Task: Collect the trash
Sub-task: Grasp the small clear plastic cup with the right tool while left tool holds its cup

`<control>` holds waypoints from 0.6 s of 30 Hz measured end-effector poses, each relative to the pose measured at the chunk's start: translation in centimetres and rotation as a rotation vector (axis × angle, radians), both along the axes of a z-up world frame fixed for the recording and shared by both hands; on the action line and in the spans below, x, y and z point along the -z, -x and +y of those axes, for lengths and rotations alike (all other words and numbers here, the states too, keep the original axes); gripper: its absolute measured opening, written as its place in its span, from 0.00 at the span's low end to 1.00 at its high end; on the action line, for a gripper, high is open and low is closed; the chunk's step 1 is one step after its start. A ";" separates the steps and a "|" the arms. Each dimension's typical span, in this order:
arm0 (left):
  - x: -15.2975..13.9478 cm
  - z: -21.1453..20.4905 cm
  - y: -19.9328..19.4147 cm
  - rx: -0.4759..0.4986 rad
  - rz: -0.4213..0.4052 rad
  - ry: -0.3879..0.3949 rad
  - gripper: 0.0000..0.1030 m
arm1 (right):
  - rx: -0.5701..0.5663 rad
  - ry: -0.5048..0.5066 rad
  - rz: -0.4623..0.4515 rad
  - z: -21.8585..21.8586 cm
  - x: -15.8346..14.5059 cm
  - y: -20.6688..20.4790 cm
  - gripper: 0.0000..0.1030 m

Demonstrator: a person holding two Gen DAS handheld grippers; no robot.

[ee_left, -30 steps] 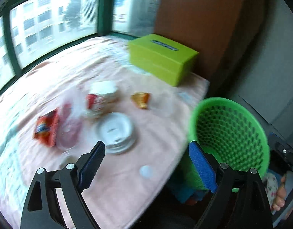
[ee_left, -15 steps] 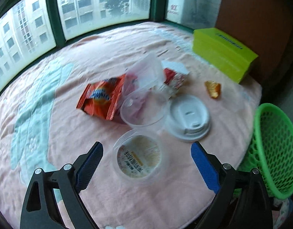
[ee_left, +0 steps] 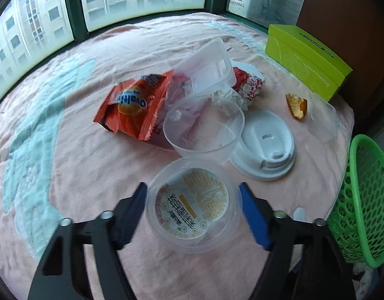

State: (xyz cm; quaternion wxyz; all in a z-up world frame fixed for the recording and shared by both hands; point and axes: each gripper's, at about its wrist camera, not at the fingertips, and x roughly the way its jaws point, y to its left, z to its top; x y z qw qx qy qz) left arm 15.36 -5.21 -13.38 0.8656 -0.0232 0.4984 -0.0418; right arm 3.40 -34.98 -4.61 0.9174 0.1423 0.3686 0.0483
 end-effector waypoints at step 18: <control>-3.8 6.3 4.4 -0.046 -0.062 0.054 0.63 | -0.162 0.044 0.009 6.4 0.1 -3.0 0.94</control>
